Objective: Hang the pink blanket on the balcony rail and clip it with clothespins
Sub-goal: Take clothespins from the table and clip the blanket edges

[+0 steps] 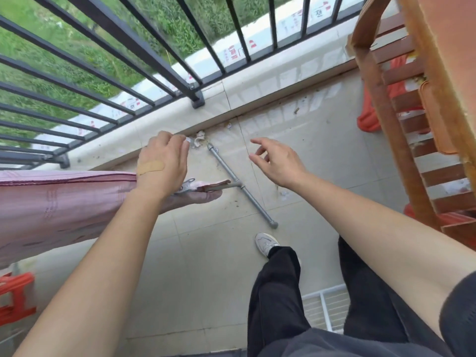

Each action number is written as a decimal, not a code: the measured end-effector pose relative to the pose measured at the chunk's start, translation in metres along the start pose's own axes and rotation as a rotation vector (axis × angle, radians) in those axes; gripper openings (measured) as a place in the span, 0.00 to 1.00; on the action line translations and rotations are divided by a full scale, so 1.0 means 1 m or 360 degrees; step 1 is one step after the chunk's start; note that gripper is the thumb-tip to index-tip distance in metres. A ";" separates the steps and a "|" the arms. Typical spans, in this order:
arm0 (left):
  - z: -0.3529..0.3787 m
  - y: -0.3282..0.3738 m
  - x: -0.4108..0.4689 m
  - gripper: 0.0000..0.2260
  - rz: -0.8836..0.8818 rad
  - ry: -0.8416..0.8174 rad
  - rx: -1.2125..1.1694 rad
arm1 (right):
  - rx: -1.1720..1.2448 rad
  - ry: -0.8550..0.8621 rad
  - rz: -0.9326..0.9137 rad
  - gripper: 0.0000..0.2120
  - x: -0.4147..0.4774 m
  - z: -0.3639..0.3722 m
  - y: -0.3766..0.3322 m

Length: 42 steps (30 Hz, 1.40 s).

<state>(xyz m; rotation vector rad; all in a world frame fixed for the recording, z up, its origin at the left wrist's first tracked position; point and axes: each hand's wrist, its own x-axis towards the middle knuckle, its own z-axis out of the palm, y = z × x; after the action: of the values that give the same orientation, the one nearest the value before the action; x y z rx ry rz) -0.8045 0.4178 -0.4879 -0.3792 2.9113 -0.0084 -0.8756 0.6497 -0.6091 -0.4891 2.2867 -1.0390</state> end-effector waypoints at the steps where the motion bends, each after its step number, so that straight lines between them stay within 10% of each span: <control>1: 0.006 0.012 0.002 0.19 0.0000 0.0068 -0.0048 | -0.0049 0.0077 0.0033 0.20 -0.006 -0.014 0.013; 12: 0.032 0.306 0.039 0.24 0.0480 -0.0059 -0.0416 | -0.0632 0.1119 0.0323 0.21 -0.123 -0.232 0.138; 21: 0.030 0.515 0.006 0.24 0.1030 -0.0196 -0.0426 | -0.0526 0.1433 0.1242 0.31 -0.238 -0.329 0.263; 27: 0.061 0.545 -0.038 0.25 0.1155 -0.0509 -0.0153 | -0.0547 0.1289 0.1427 0.34 -0.281 -0.349 0.312; 42: 0.054 0.541 -0.027 0.21 0.1110 -0.0632 -0.0263 | -0.0389 0.1042 0.0736 0.10 -0.295 -0.350 0.309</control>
<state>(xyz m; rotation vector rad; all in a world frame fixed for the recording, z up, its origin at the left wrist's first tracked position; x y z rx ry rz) -0.9047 0.9492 -0.5527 0.5582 2.4963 0.3658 -0.8987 1.1997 -0.5580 0.3475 2.9146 -0.7510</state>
